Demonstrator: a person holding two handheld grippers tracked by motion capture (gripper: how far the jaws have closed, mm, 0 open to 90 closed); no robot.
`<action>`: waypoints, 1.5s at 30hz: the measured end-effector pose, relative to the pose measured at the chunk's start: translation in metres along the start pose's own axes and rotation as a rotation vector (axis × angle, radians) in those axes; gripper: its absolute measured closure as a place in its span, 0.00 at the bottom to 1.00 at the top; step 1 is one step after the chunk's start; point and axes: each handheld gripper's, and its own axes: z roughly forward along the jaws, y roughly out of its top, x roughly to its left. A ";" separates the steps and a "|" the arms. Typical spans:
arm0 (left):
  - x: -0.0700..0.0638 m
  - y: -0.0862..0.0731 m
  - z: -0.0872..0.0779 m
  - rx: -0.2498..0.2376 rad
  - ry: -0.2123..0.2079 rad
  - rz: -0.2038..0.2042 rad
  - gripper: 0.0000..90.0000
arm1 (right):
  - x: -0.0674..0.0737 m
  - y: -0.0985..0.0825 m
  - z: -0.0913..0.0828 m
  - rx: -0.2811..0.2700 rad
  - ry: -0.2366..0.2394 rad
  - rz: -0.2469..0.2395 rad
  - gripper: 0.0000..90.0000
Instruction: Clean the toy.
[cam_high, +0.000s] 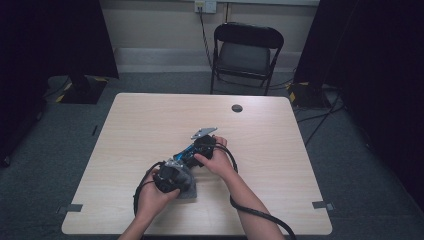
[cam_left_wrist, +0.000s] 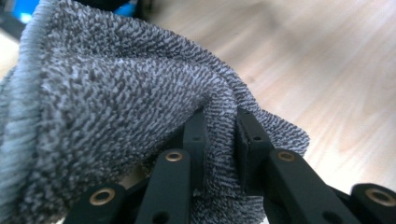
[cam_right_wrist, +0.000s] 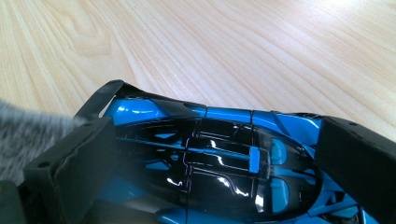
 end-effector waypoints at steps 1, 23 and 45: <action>-0.002 0.000 0.000 0.003 -0.005 0.002 0.85 | 0.000 0.000 0.000 0.002 0.000 -0.002 0.00; -0.032 0.013 -0.008 0.026 -0.151 0.139 0.85 | 0.000 0.001 0.000 0.011 0.003 -0.003 0.00; 0.001 0.016 -0.061 -0.070 -0.120 0.087 0.85 | 0.000 0.001 0.000 0.006 0.002 -0.002 0.00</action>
